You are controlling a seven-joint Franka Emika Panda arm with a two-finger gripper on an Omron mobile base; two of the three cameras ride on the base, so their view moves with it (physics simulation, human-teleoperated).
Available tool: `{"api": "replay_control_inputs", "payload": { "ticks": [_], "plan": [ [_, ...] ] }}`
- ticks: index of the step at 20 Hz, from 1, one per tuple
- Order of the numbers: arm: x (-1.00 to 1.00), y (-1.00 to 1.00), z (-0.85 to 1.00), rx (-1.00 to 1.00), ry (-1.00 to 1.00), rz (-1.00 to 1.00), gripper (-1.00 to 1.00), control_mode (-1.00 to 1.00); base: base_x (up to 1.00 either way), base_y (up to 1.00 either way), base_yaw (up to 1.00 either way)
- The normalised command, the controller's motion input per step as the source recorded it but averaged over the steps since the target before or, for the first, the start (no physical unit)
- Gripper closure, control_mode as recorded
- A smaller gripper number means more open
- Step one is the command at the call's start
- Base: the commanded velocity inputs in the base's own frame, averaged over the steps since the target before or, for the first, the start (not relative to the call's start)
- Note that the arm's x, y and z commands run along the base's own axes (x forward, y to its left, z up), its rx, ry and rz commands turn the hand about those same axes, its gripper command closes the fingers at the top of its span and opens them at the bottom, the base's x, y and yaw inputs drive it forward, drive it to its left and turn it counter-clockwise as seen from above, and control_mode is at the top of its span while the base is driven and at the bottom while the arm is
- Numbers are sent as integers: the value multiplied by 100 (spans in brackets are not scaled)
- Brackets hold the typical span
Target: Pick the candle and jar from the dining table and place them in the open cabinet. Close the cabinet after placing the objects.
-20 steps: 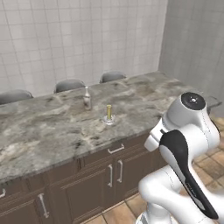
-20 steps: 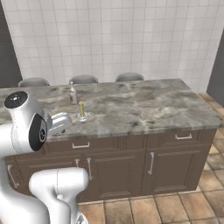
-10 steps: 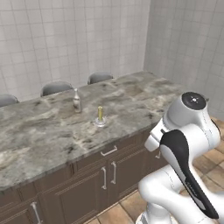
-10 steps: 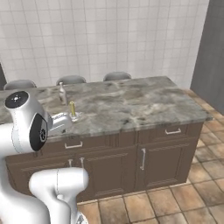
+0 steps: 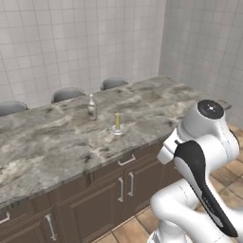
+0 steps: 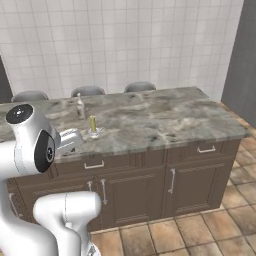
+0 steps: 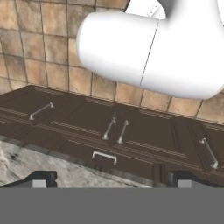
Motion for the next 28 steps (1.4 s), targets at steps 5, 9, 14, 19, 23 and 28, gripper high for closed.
{"api": "replay_control_inputs", "payload": {
  "ticks": [5, 9, 14, 19, 23, 28],
  "plan": [
    [0, 0, 0, 0, 0, 0, -100, 100, 28, 8, 0],
    [0, 0, 0, 0, 0, 0, -100, 100, 38, 1, 0],
    [0, 0, 0, 0, 0, 0, -100, 100, 37, 6, 0],
    [0, 0, 0, 0, 0, 0, -100, 100, 37, 4, 0],
    [0, 0, 0, 0, 0, 0, -100, 100, 37, 1, 0],
    [0, 0, 0, 0, 0, 0, -100, 100, 35, 0, 0]
  ]
}}
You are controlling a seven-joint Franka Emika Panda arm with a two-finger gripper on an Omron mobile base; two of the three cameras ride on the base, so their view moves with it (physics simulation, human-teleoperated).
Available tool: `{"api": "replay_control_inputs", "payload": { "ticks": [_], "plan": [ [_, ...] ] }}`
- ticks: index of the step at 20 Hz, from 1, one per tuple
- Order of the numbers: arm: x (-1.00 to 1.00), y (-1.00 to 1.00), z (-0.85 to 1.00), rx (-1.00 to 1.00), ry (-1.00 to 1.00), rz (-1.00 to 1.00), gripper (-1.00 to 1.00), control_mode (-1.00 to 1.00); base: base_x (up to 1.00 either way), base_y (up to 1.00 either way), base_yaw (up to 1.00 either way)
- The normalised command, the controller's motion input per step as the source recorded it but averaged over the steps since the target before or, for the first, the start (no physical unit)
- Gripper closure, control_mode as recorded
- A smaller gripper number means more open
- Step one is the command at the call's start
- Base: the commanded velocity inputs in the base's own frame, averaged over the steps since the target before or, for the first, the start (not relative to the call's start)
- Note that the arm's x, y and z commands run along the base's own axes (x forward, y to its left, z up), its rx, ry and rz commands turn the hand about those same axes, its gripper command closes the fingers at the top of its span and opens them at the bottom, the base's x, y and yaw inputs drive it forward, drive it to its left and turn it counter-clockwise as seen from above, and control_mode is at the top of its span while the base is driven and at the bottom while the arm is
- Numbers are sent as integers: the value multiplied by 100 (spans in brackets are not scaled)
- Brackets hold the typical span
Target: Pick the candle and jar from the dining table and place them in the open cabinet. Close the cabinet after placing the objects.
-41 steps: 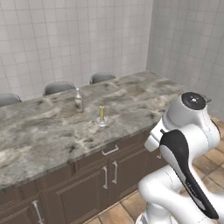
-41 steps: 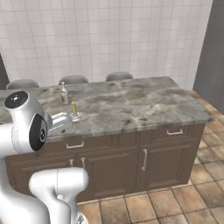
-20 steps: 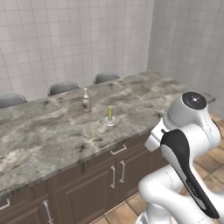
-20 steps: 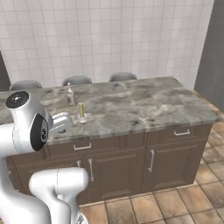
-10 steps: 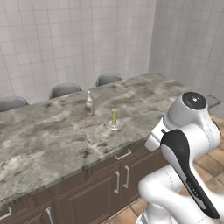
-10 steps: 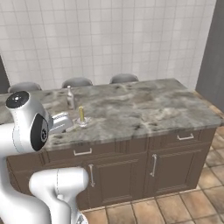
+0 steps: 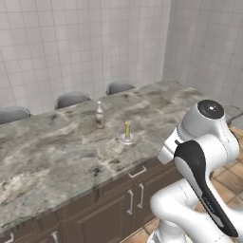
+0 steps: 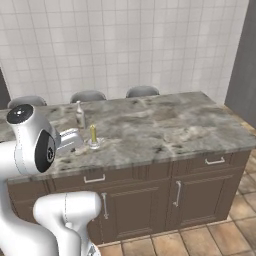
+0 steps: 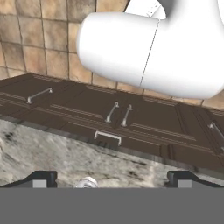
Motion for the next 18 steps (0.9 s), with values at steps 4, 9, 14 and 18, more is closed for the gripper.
{"api": "replay_control_inputs", "payload": {
  "ticks": [4, 9, 14, 18],
  "plan": [
    [0, 0, 0, 0, 0, 0, -100, 100, 33, 0, 0],
    [0, 0, 0, 0, 0, 0, -100, 100, 31, 0, 0],
    [0, 0, 0, 0, 0, 0, -100, 100, 32, 0, 0],
    [0, 0, 0, 0, 0, 0, -100, 100, 31, 0, 0]
  ]
}}
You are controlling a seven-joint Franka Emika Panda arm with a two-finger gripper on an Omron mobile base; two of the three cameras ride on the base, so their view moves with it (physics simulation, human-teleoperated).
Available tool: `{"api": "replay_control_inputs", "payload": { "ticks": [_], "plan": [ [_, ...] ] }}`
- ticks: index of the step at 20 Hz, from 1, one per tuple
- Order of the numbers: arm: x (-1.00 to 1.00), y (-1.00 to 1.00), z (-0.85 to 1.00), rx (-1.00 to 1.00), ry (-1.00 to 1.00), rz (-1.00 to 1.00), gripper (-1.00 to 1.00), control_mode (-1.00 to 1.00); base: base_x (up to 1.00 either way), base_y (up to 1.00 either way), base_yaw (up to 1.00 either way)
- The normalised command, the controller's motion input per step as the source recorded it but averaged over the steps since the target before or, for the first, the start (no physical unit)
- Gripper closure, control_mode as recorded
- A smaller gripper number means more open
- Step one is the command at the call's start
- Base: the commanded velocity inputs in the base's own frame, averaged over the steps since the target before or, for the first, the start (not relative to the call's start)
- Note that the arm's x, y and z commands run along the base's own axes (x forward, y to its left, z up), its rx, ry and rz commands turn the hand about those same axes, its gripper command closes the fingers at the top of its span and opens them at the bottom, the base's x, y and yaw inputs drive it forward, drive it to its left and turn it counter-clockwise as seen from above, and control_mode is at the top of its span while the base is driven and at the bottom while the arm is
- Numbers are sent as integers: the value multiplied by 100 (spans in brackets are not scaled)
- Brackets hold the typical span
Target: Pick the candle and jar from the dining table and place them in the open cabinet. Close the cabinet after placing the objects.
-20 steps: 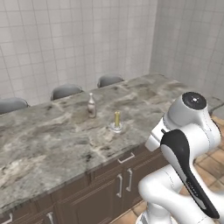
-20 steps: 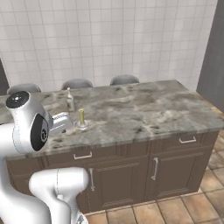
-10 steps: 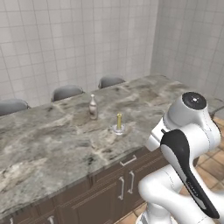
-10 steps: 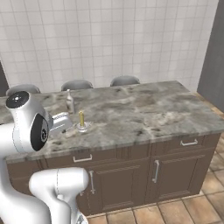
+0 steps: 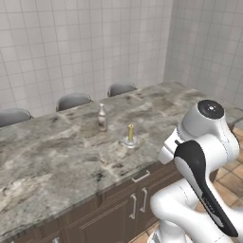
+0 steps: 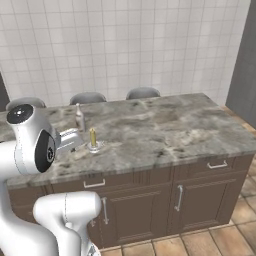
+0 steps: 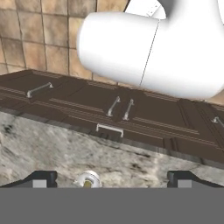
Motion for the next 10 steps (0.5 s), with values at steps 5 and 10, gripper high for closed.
{"api": "replay_control_inputs", "payload": {
  "ticks": [5, 10],
  "plan": [
    [4, 0, -2, 0, 0, 0, -100, -100, 22, 0, 0],
    [25, 0, -14, 0, 0, 0, -100, -100, 0, 0, 0]
  ]
}}
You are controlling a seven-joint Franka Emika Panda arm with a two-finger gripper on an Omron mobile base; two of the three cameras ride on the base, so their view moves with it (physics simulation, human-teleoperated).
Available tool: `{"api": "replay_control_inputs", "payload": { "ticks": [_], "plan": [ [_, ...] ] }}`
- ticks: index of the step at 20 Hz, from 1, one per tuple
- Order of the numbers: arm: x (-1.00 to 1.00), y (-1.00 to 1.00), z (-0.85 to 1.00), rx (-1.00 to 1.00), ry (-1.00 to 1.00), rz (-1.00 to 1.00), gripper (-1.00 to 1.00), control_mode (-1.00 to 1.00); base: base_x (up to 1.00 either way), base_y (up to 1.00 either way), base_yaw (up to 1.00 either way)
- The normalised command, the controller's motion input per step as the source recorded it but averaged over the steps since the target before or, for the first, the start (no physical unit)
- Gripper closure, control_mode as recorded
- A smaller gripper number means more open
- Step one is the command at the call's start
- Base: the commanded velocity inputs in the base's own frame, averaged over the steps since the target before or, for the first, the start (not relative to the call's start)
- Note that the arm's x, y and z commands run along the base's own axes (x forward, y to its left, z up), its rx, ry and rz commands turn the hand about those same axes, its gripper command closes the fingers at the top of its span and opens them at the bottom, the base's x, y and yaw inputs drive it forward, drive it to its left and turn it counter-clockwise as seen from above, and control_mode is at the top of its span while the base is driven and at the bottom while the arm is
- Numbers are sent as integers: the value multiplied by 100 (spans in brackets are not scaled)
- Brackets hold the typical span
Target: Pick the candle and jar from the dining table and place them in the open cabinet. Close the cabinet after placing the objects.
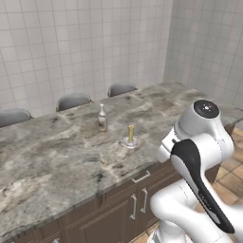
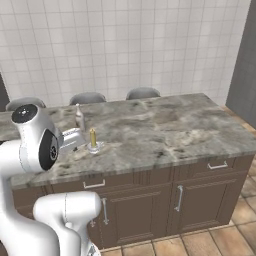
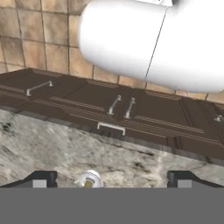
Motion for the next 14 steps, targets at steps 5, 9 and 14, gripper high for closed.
{"api": "replay_control_inputs", "payload": {
  "ticks": [5, 9, 14],
  "plan": [
    [34, 1, -19, 2, 0, 0, -100, -100, 0, 0, 0],
    [17, 12, -26, 6, 0, 0, -100, -100, 0, 0, 0],
    [8, 13, -15, 9, 0, -2, -100, -100, 0, 0, 0]
  ]
}}
